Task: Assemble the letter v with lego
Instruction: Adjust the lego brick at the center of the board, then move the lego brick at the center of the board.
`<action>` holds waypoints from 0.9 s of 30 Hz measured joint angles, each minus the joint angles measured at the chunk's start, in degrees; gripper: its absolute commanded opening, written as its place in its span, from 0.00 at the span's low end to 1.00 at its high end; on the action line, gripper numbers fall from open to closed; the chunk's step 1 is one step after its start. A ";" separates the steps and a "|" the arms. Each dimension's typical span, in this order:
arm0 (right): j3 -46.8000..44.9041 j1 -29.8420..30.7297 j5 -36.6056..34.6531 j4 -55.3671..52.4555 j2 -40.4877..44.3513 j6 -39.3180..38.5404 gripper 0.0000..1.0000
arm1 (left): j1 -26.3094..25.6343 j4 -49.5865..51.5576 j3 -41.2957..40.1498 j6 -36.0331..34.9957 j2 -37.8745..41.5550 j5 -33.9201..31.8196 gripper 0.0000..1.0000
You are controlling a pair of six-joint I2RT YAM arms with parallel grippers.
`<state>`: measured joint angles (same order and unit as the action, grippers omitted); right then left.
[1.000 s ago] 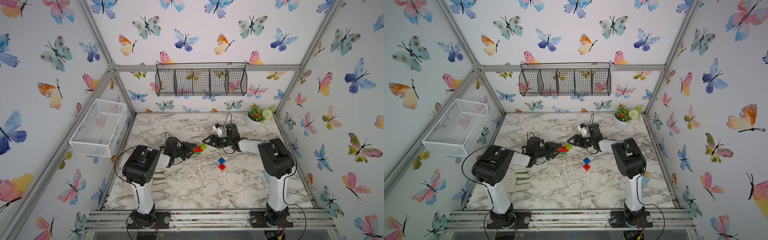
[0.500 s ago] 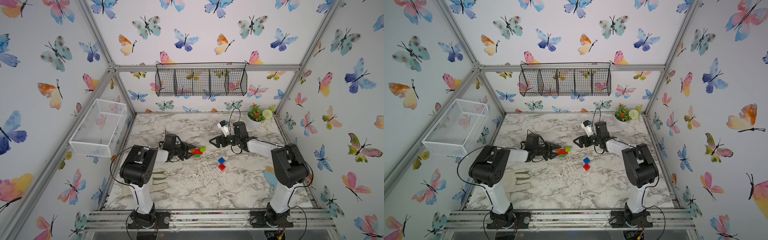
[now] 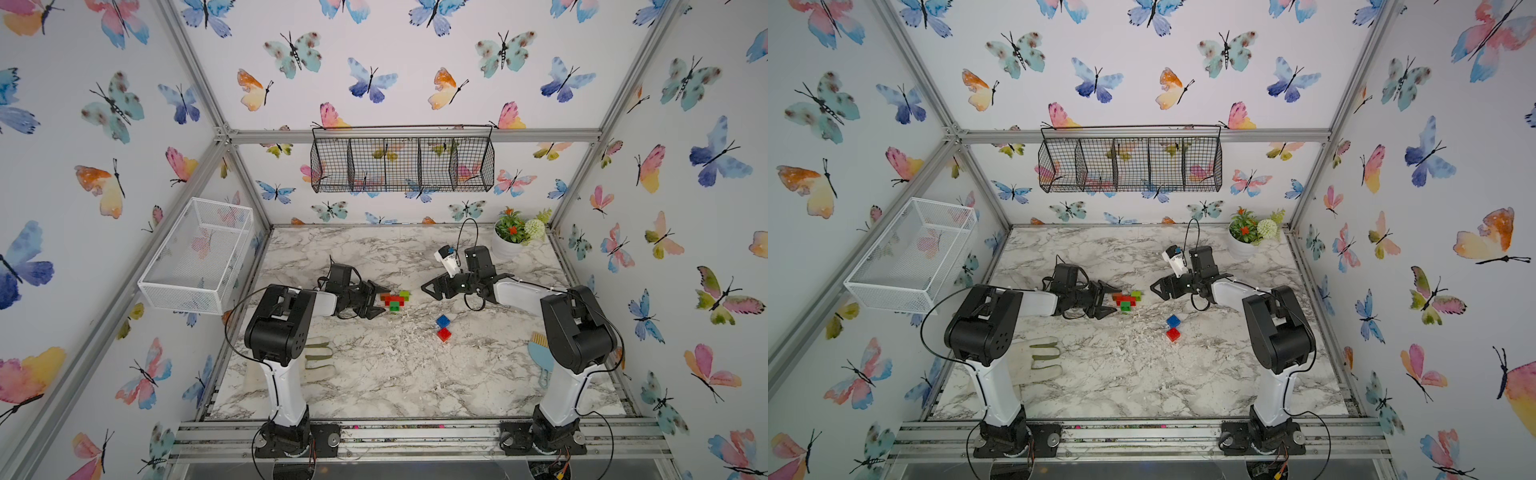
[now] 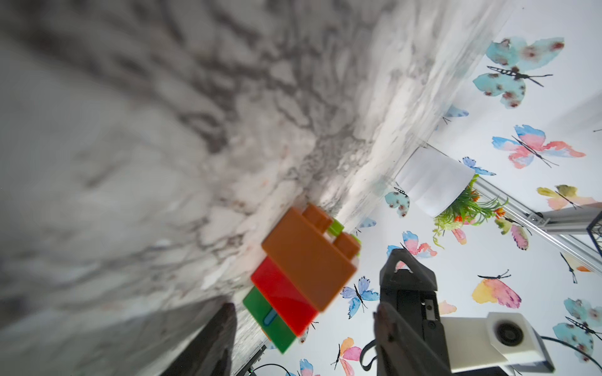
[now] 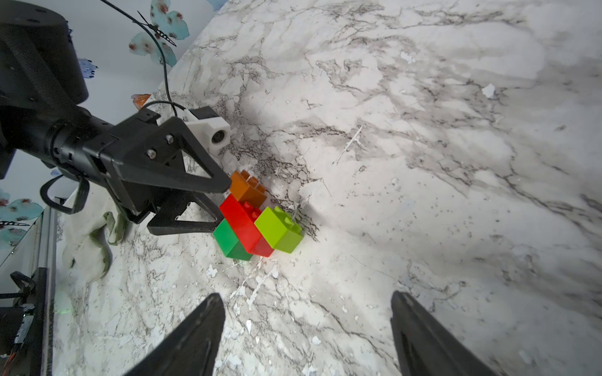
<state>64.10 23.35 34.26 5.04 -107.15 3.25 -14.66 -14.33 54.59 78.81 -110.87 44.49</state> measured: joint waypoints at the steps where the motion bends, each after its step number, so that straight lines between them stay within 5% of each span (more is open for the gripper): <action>1: 0.00 0.00 0.02 0.04 0.00 -0.04 0.83 | 0.07 0.07 0.07 -0.13 -0.07 0.00 0.77; 7: -0.04 0.09 0.42 0.17 0.00 -0.59 0.82 | 0.57 3.13 2.19 -3.34 -0.07 -0.28 0.86; 12: 0.26 1.90 -0.07 -0.50 0.00 -2.89 0.85 | 1.60 13.88 8.17 -13.42 -0.07 -3.61 0.87; 15: 1.60 4.11 -1.11 -1.73 -0.42 -6.01 0.84 | 3.19 20.90 12.20 -21.42 0.02 -7.30 0.99; 23: 1.84 5.66 1.64 0.61 -1.53 -24.20 0.89 | 7.98 30.84 17.22 -37.44 3.82 -15.10 0.98; 27: 11.06 6.03 4.98 -2.32 -8.09 -26.93 0.88 | 8.98 31.67 18.08 -41.55 4.00 -16.52 0.98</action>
<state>75.16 29.39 39.24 2.72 -115.24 -23.68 -5.67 17.34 72.66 37.26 -106.87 27.97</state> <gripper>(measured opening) 0.879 0.985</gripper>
